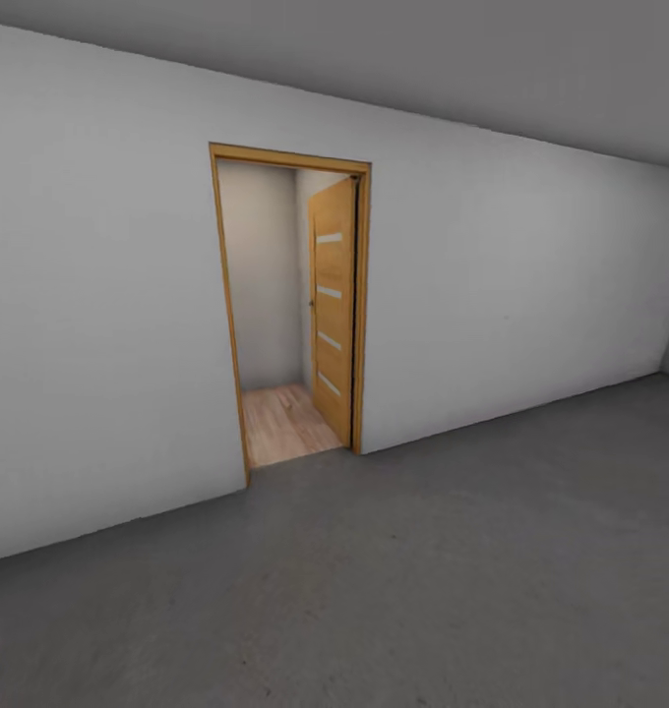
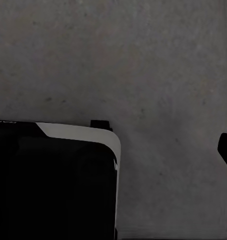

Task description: Move the two storage containers from the living room to the garage. In the garage, place one container on the floor and stack the other container on top of it (either order is fine).

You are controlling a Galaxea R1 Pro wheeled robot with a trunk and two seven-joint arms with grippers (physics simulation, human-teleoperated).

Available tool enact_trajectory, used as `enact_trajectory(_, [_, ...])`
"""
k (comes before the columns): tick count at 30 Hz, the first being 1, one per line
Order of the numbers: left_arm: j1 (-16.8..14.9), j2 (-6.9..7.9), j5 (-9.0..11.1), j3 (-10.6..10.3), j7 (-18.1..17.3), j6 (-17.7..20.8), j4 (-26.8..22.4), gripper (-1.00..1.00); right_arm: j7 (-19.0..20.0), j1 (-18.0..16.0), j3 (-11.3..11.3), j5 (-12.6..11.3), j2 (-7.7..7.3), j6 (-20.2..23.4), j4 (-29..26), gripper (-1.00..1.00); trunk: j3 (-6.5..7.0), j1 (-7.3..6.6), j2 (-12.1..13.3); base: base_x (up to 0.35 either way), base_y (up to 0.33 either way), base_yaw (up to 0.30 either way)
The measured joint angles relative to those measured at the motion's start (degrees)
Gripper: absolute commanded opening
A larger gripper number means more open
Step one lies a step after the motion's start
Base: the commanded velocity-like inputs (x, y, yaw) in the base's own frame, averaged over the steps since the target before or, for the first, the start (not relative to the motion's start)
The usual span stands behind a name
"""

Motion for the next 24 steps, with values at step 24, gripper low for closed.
enact_trajectory(24, [0.02,-0.04,0.12,0.00,0.00,0.55,-0.02,1.00,0.01,-0.01,0.17,0.53,-0.03,0.01,0.02,1.00,0.00,-0.03,-0.01,0.297,0.000,-0.065])
